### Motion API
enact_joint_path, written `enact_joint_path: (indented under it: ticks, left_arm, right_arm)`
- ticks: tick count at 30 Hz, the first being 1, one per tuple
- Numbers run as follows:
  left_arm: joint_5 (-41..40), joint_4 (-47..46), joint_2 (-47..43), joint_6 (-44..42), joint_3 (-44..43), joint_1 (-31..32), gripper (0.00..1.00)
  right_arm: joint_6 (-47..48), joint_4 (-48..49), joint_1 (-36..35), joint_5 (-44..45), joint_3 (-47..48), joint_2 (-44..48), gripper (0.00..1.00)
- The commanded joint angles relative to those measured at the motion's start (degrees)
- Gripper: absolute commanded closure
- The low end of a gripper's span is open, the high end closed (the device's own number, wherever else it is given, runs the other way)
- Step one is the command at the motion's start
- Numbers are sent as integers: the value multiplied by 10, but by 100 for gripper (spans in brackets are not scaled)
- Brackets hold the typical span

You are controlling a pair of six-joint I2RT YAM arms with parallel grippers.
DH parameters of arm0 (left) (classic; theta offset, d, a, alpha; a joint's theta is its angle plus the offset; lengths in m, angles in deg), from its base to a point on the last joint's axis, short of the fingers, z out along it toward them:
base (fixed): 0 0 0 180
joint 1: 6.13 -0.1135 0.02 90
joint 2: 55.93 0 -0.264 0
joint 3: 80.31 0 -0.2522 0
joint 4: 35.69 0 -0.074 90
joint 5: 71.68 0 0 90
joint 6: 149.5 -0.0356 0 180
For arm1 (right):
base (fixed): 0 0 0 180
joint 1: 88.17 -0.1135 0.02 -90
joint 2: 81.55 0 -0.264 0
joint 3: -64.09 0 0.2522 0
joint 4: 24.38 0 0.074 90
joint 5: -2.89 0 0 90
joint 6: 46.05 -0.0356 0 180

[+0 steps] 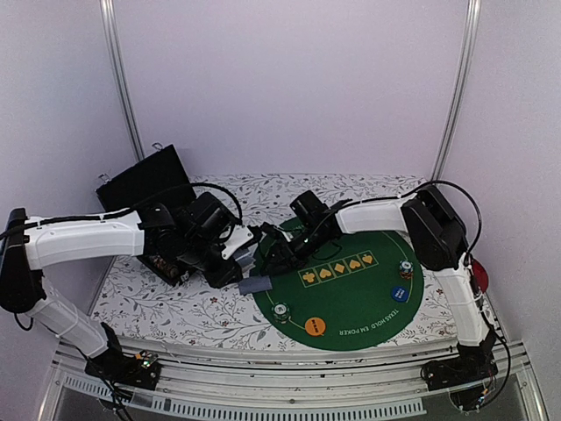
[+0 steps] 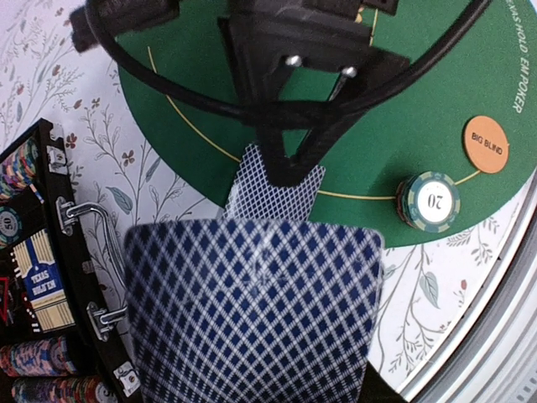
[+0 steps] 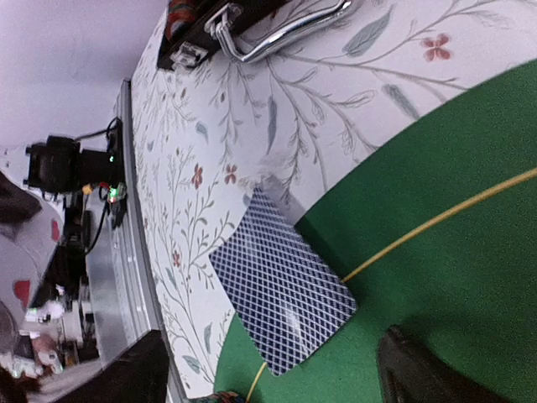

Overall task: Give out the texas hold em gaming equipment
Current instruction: Distribute the poker card in the big blind area, then pick up the poker card from the face-down deck piles.

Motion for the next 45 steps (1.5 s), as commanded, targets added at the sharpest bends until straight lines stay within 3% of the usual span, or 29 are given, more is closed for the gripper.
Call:
enact_joint_path:
  ticks: [1,5,9,12,22,32,40,45]
  left_arm:
    - [4,1,2,-9,-12,-7,56]
    - [8,0,4,-12,-18,-7,56]
    - [11,0,8,-15,-24,-6,56]
    - [11,0,10,-16,-30,-6,56]
    - [22,0,13,-14,-31,-6,56]
    - [25,-11,22,-17,-43,-6,56]
    - [25,-12,28,-21,-42,-6,56]
    - [18,-11,27,-22,-39,-6,57]
  right_arm:
    - [31,-29,20,119,-3,82,0]
    - [13,53,40,89,-66,159,1]
    - [-38,184,35,-111,-116,185,1]
    - [-57,197,15,-83,-102,167,1]
    - [-100,230,-5,-139,-62,102,5]
    - [-172,318,-13,-145,-47,45,9]
    - [-182,320,-19,-140,-40,27,12]
    - [-148,263,-20,-103,-43,42,33]
